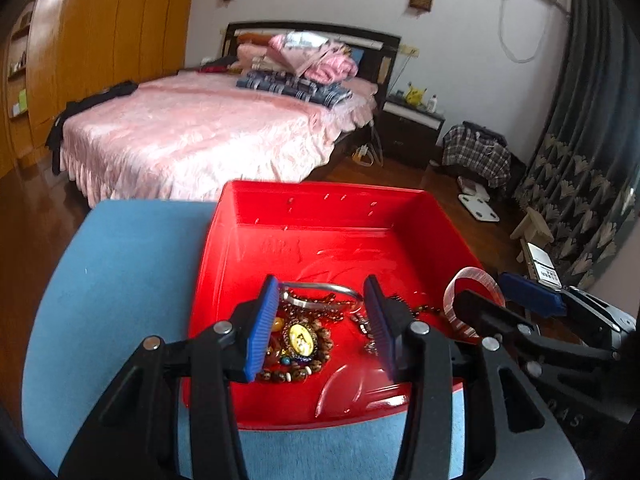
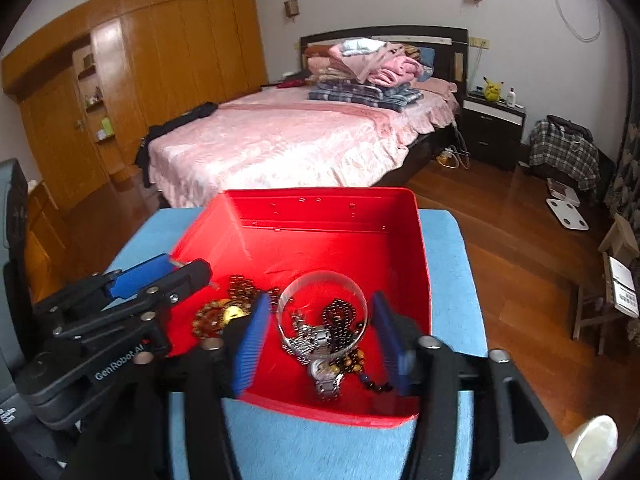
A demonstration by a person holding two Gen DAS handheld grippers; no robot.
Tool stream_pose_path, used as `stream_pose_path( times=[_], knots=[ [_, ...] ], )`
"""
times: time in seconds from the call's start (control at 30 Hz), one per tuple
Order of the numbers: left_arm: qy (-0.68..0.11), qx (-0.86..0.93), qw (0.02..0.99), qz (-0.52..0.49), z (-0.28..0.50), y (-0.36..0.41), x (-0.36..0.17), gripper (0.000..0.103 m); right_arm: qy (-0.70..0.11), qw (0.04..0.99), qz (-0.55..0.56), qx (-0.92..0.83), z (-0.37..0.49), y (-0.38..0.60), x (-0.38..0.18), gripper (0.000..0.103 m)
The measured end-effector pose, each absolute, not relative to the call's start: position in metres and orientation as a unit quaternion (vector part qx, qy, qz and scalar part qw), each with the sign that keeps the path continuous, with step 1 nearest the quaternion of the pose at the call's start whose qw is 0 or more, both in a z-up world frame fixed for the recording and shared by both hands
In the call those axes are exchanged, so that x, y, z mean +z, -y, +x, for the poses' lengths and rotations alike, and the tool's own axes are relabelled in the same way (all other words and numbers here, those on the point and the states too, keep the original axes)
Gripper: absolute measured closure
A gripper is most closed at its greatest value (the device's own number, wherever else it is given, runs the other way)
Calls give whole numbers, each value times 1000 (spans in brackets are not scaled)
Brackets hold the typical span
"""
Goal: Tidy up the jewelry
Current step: 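Carry both bangles over the red tin and open both grippers, then withdraw both open grippers up and away from the tin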
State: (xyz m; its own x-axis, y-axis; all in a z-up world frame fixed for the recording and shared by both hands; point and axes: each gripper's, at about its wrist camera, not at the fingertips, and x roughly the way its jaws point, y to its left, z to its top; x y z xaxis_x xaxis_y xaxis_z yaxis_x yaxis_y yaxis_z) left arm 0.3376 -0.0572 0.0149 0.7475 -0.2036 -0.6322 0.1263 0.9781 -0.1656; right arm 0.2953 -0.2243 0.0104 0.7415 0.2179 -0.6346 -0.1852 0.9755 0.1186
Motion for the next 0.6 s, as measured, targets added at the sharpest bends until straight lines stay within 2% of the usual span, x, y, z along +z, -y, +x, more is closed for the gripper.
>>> stream_pose_path(
  times=[0.07,0.2,0.3,0.47,0.6],
  knots=[
    [-343,-83,934,-63,339,53,14,46,-339,935,19,99,295,224,9,38],
    [-332,-77,938,-60,331,45,15,40,-333,938,23,95,289,228,8,37],
    [-328,-74,940,-64,324,40,18,36,-328,940,28,91,284,234,10,29],
    [-315,-66,945,-53,306,38,26,18,-320,942,25,96,271,237,16,15],
    [-304,-68,950,-35,285,39,33,12,-308,945,33,107,255,239,23,7]
  ],
)
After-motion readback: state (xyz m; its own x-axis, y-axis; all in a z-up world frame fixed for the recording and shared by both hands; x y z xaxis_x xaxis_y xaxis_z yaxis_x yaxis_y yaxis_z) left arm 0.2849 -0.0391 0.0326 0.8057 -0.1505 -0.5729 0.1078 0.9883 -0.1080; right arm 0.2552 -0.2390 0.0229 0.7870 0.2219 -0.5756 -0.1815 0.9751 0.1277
